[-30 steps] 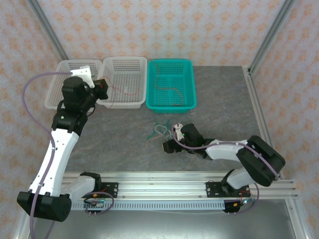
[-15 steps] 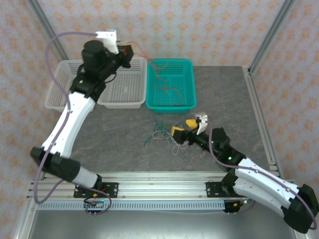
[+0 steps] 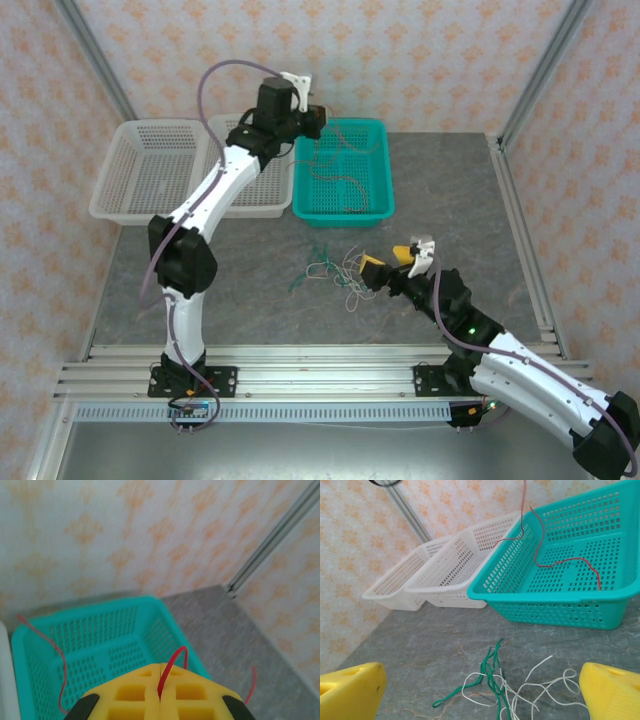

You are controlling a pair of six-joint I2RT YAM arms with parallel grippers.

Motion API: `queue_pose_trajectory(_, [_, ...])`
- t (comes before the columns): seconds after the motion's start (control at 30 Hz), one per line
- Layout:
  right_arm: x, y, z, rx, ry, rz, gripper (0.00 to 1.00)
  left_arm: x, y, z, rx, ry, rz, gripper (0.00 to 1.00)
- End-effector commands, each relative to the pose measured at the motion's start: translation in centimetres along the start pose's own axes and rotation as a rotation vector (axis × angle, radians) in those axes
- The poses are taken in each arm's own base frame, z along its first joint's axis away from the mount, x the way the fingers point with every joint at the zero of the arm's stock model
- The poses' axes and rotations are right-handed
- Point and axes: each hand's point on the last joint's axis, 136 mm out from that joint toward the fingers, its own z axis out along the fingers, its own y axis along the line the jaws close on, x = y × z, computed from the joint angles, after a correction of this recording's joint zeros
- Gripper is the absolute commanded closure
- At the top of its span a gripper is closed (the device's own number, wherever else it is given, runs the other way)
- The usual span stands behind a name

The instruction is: Untangle the cables

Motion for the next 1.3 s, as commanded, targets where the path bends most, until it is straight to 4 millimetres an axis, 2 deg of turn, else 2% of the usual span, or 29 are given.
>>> queue_pose_trajectory(0.0, [0.4, -0.9, -0.1, 0.036, 0.0, 0.009, 0.01, 4.3, 2.2, 1.7, -0.134, 0.107, 0.012, 1.0])
queue_pose_trajectory(0.13, [0.1, -0.8, -0.1, 0.039, 0.0, 0.002, 0.01, 8.5, 4.7, 3.7, -0.245, 0.208, 0.028, 1.0])
queue_pose_trajectory(0.17, [0.1, -0.8, -0.2, 0.039, 0.001, 0.002, 0.01, 9.0, 4.9, 4.0, -0.251, 0.219, 0.022, 0.96])
queue_pose_trajectory(0.2, [0.0, -0.8, -0.2, 0.04, -0.002, 0.004, 0.01, 9.3, 5.0, 4.2, -0.254, 0.224, 0.016, 0.84])
queue_pose_trajectory(0.23, [0.0, -0.8, -0.2, 0.04, -0.003, 0.005, 0.01, 9.4, 4.9, 4.3, -0.251, 0.222, 0.008, 0.66])
queue_pose_trajectory(0.3, [0.0, -0.8, -0.2, 0.044, -0.004, 0.008, 0.01, 8.7, 3.8, 4.1, -0.204, 0.203, 0.006, 0.52])
queue_pose_trajectory(0.37, [0.0, -1.0, -0.1, 0.05, -0.004, 0.011, 0.01, 7.1, 2.4, 3.1, -0.174, 0.165, 0.02, 0.45])
queue_pose_trajectory(0.5, [-0.2, -1.1, -0.1, 0.058, -0.011, 0.008, 0.01, 2.2, -0.3, -1.3, -0.125, 0.015, 0.008, 0.26])
queue_pose_trajectory(0.53, [-0.3, -1.1, 0.0, 0.064, -0.013, 0.008, 0.01, 1.3, -0.7, -2.7, -0.118, -0.019, -0.003, 0.24])
queue_pose_trajectory(0.6, [-0.3, -1.5, 0.1, 0.092, -0.001, 0.008, 0.01, -1.0, -1.8, -6.6, -0.093, -0.112, -0.03, 0.24])
queue_pose_trajectory(0.7, [0.3, -2.4, 0.7, 0.159, 0.059, 0.017, 0.01, -1.2, -2.8, -11.8, -0.06, -0.192, -0.071, 0.24])
queue_pose_trajectory(0.77, [1.1, -2.8, 1.4, 0.189, 0.132, 0.022, 0.01, 0.5, -3.4, -14.7, -0.054, -0.199, -0.07, 0.25])
queue_pose_trajectory(0.83, [2.5, -3.1, 2.3, 0.201, 0.219, 0.02, 0.01, 3.5, -4.0, -16.9, -0.057, -0.163, -0.049, 0.25])
queue_pose_trajectory(0.9, [4.4, -3.2, 3.3, 0.204, 0.331, 0.003, 0.01, 7.5, -4.5, -18.9, -0.081, -0.077, -0.003, 0.25])
queue_pose_trajectory(1.0, [7.0, -2.2, 4.7, 0.148, 0.48, -0.003, 0.01, 13.9, -3.7, -21.0, -0.164, 0.069, 0.051, 0.26])
queue_pose_trajectory(1.1, [8.8, -0.8, 6.1, 0.077, 0.584, 0.014, 0.08, 19.4, -2.2, -22.0, -0.233, 0.188, 0.051, 0.27])
queue_pose_trajectory(1.17, [10.0, -0.5, 7.5, 0.063, 0.637, 0.035, 0.19, 22.9, -1.3, -21.8, -0.26, 0.268, 0.034, 0.28])
queue_pose_trajectory(1.27, [11.1, -0.3, 9.2, 0.053, 0.681, 0.049, 0.28, 26.4, -0.4, -20.9, -0.285, 0.363, 0.023, 0.29])
